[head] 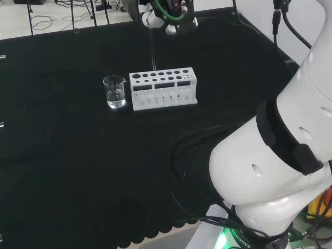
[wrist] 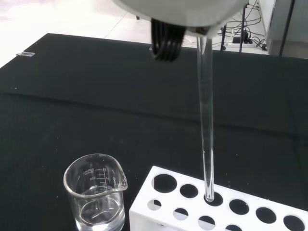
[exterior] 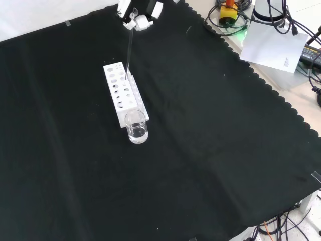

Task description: Put the glass rod back on the white test tube rack.

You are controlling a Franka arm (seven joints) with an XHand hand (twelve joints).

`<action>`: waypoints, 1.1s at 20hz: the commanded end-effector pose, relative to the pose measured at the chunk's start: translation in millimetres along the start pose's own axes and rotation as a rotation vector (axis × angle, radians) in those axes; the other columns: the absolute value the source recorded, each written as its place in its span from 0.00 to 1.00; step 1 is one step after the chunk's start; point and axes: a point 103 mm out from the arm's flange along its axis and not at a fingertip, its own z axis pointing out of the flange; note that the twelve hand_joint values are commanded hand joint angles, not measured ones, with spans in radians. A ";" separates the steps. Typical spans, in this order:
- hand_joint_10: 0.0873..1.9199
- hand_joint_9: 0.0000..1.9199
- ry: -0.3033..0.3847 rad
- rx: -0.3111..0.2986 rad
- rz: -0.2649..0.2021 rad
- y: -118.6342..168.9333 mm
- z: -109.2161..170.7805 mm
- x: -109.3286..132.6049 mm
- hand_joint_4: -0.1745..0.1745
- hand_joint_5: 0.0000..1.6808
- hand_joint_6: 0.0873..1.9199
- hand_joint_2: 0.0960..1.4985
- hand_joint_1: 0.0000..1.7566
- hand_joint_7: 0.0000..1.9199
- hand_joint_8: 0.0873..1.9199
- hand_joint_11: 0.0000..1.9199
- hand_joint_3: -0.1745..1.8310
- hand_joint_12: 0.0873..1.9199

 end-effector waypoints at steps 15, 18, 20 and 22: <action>0.57 0.76 0.004 0.039 -0.007 9.7 32.4 -0.8 0.00 0.56 0.55 0.42 0.73 0.55 0.73 0.82 0.54 0.46; 0.57 0.76 -0.003 0.044 -0.012 14.0 35.6 2.3 0.00 0.56 0.56 0.42 0.73 0.55 0.73 0.82 0.54 0.46; 0.57 0.76 -0.008 0.046 -0.013 14.9 36.8 2.6 0.00 0.56 0.56 0.42 0.73 0.55 0.73 0.82 0.54 0.46; 0.57 0.76 -0.009 0.052 -0.008 15.3 39.3 0.5 0.00 0.56 0.55 0.42 0.73 0.55 0.73 0.82 0.54 0.46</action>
